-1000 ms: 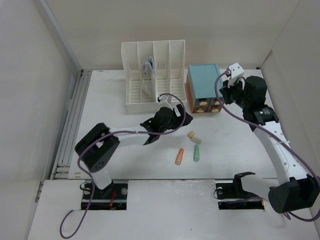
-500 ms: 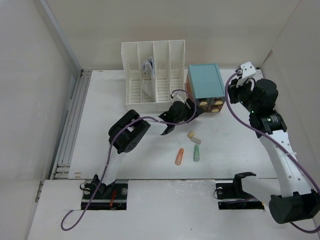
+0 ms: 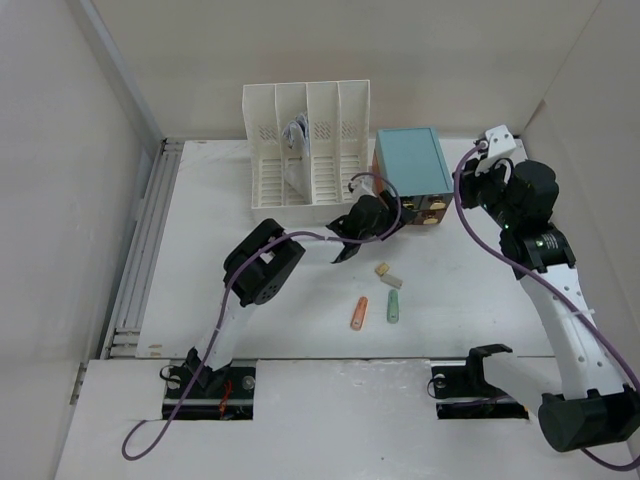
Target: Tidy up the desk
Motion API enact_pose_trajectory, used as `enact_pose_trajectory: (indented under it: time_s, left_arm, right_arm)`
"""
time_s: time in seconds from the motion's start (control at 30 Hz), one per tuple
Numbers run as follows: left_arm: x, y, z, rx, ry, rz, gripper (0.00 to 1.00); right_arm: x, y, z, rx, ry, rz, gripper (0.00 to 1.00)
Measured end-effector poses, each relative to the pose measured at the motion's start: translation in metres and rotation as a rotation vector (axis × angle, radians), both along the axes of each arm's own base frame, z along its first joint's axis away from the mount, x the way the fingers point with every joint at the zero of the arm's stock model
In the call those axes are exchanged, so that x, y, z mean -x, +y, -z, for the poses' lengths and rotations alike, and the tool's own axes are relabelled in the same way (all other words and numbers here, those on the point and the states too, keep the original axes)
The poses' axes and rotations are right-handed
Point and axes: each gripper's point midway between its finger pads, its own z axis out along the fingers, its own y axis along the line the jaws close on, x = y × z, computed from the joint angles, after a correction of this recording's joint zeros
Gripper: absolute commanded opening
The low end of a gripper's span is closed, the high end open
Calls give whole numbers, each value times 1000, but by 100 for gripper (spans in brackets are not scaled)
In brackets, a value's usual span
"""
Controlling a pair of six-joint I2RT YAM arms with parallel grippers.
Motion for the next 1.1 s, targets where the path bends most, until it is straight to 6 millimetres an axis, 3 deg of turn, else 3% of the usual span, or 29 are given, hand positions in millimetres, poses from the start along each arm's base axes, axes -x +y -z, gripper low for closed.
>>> enact_pose_trajectory:
  time_s: [0.27, 0.67, 0.7, 0.8, 1.1]
  left_arm:
    - [4, 19, 37, -98, 65, -58, 54]
    - [-8, 13, 43, -103, 55, -100, 54]
    - [-8, 12, 43, -105, 56, -101, 42]
    - [-9, 7, 39, -90, 54, -96, 22]
    - [-4, 10, 38, -56, 35, -98, 25]
  right_arm:
    - [1, -2, -2, -3, -5, 10, 5]
    - [1, -1, 0, -5, -1, 11, 7]
    - [1, -1, 0, -5, -1, 11, 7]
    - [1, -2, 0, -5, -3, 11, 7]
    - [4, -2, -3, -7, -12, 10, 7]
